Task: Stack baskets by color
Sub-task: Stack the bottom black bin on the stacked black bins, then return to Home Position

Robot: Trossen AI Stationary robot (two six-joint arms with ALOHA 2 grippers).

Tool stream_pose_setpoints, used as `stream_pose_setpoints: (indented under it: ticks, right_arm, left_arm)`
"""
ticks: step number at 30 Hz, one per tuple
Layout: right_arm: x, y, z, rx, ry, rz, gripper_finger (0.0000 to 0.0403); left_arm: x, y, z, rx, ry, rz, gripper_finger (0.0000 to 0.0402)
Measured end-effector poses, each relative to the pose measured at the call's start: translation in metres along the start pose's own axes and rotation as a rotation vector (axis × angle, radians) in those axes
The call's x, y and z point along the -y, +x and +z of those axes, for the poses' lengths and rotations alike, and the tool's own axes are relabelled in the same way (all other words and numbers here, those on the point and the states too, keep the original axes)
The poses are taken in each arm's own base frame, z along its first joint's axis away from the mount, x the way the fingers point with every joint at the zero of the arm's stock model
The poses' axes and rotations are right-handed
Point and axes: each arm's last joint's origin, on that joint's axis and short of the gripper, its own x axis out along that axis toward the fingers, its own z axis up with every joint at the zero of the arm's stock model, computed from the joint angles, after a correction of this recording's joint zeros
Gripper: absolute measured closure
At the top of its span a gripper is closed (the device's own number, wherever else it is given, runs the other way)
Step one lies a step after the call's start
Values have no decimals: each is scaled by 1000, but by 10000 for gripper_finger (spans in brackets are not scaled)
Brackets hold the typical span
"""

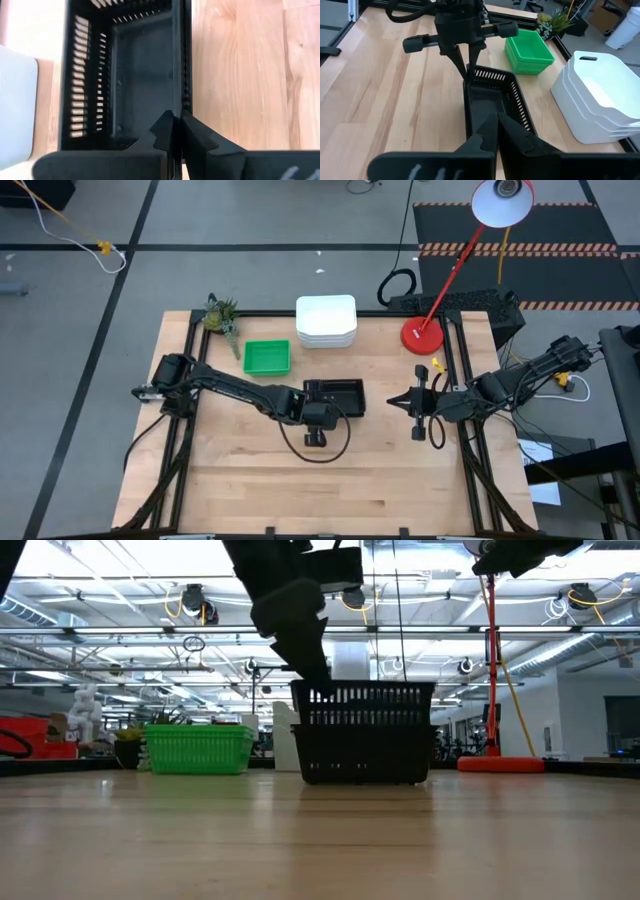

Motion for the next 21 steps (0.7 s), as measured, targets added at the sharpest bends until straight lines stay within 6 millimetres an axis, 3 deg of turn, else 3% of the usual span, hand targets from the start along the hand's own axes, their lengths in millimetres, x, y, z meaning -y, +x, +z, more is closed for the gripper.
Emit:
stream_pose_setpoints:
  ticks: [9, 21]
  right_arm:
    - [0, 0, 0, 0, 4, 1, 401]
    - [0, 0, 0, 0, 12, 2, 401]
  left_arm:
    - [1, 0, 0, -1, 2, -26, 388]
    - [1, 0, 0, -1, 2, -32, 287]
